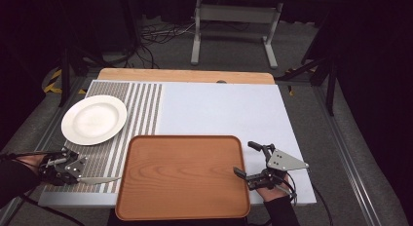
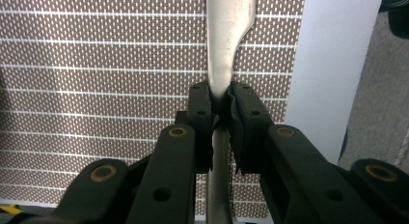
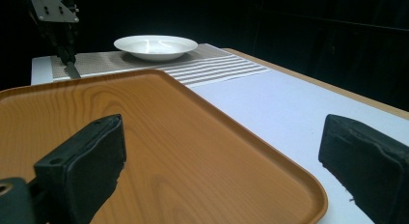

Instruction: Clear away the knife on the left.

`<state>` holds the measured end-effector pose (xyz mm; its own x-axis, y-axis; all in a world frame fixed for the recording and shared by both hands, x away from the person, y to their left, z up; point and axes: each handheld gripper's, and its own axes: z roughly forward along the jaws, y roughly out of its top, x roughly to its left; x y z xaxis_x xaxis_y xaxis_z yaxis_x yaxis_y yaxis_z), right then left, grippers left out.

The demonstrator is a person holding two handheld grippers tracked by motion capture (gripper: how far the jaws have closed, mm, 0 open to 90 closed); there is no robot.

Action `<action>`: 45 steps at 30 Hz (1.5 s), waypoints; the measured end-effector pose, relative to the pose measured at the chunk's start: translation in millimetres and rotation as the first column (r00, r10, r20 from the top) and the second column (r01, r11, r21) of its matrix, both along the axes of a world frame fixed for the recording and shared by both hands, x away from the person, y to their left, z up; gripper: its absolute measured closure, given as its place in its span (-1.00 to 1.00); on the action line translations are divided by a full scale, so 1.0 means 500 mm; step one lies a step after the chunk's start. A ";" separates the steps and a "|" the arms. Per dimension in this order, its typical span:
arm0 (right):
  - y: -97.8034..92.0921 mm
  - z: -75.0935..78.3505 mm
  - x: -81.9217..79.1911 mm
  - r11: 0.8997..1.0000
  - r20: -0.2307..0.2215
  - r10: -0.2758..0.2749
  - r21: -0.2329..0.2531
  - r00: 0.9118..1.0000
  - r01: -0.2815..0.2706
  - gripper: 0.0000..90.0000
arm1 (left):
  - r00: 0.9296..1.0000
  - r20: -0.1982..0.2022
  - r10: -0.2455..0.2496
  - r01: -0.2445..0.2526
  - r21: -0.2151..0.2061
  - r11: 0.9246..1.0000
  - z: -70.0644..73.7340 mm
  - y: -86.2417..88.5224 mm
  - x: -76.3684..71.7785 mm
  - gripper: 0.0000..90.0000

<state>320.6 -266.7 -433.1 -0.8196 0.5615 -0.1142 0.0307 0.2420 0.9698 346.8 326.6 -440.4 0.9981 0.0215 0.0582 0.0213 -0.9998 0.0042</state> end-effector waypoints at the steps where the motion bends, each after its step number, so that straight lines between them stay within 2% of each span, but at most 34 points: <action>1: 0.000 0.000 0.000 1.000 0.000 0.000 0.001 1.000 0.000 -0.93 | 1.000 0.002 0.003 -0.003 0.000 1.000 0.000 0.000 -0.001 0.79; 4: 0.000 0.000 0.000 1.000 0.001 0.001 0.002 1.000 -0.001 -0.93 | 1.000 0.007 0.002 -0.002 0.006 1.000 0.001 -0.001 -0.001 0.79; 7: -0.001 0.001 0.000 1.000 0.002 0.001 0.003 1.000 -0.001 -0.93 | 1.000 0.016 0.023 -0.023 -0.003 1.000 0.007 0.002 -0.001 0.79; 9: -0.001 0.001 0.000 1.000 0.003 0.001 0.004 1.000 -0.001 -0.93 | 0.999 0.019 0.045 -0.045 -0.025 0.999 0.015 0.008 0.000 0.79; 12: 0.000 0.001 0.000 1.000 0.003 0.002 0.003 1.000 -0.002 -0.93 | 0.997 0.030 0.078 -0.077 -0.031 0.997 0.024 0.011 0.001 0.79; 17: 0.000 0.001 0.000 1.000 0.006 0.001 0.005 1.000 -0.001 -0.93 | 0.994 0.042 0.099 -0.096 -0.074 0.993 0.045 0.009 0.000 0.79; 20: -0.001 0.001 -0.001 1.000 0.005 0.002 0.006 1.000 -0.002 -0.93 | 0.991 0.045 0.125 -0.119 -0.109 0.987 0.061 0.009 0.000 0.79; 23: -0.001 0.001 0.000 1.000 0.005 0.002 0.006 1.000 -0.002 -0.93 | 0.987 0.045 0.153 -0.144 -0.150 0.978 0.079 0.005 -0.002 0.79; 25: -0.001 0.001 -0.001 1.000 0.005 0.002 0.007 1.000 -0.002 -0.93 | 0.982 0.044 0.185 -0.175 -0.181 0.968 0.090 0.002 -0.004 0.79; 32: -0.002 0.001 -0.001 1.000 0.005 0.002 0.008 1.000 -0.002 -0.93 | 0.971 0.036 0.235 -0.217 -0.269 0.938 0.121 -0.011 -0.008 0.79; 36: -0.002 0.001 0.000 1.000 0.005 0.001 0.011 1.000 -0.001 -0.93 | 0.958 0.002 0.287 -0.271 -0.317 0.909 0.137 -0.020 -0.008 0.79; 37: -0.002 0.001 0.000 1.000 0.007 0.001 0.011 1.000 -0.001 -0.93 | 0.954 -0.011 0.300 -0.286 -0.335 0.898 0.142 -0.023 -0.007 0.79; 40: -0.003 0.001 0.000 1.000 0.005 -0.001 0.011 1.000 0.001 -0.93 | 0.947 -0.024 0.320 -0.307 -0.355 0.883 0.150 -0.029 -0.007 0.79; 41: -0.003 0.001 0.000 1.000 0.004 -0.001 0.010 1.000 0.000 -0.93 | 0.944 -0.036 0.328 -0.318 -0.365 0.875 0.153 -0.032 -0.007 0.79; 45: -0.004 0.001 0.000 1.000 0.004 -0.001 0.012 1.000 0.000 -0.93 | 0.932 -0.050 0.359 -0.349 -0.393 0.851 0.164 -0.043 -0.007 0.79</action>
